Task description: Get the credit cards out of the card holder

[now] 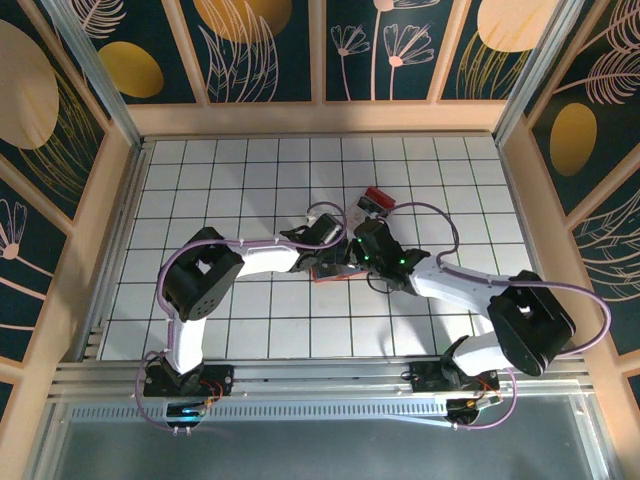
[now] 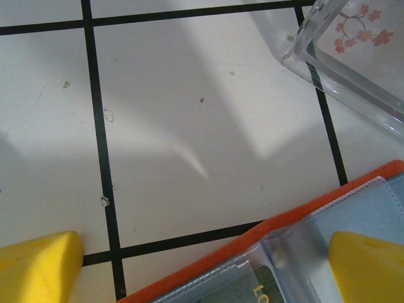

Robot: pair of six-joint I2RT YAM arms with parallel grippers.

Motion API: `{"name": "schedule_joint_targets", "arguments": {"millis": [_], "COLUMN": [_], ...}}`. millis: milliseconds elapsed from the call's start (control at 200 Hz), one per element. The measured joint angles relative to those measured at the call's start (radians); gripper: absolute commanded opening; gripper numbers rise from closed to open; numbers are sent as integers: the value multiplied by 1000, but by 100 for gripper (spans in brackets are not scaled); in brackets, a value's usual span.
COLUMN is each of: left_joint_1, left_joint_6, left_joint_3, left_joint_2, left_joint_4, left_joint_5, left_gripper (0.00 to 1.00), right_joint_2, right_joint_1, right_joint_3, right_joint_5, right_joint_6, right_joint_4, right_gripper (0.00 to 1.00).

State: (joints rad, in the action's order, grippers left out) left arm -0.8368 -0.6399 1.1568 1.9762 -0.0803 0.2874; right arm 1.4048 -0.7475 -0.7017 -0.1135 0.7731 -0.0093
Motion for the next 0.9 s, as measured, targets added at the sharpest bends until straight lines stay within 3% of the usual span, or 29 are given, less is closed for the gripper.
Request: {"name": "schedule_joint_targets", "arguments": {"millis": [571,901], "left_joint_1": [1,32], "left_joint_6": [-8,-76], "left_joint_3": [-11,-171], "left_joint_2": [-71,-233], "left_joint_4": [-21,-83], "left_joint_5": [6,47], "left_gripper": [99,99], "right_joint_2": [170,172], "right_joint_1": [47,53], "right_joint_3": [34,35], "right_joint_5": [47,59], "right_joint_6": [57,83], "right_joint_4": [54,63], "right_gripper": [0,0]}}
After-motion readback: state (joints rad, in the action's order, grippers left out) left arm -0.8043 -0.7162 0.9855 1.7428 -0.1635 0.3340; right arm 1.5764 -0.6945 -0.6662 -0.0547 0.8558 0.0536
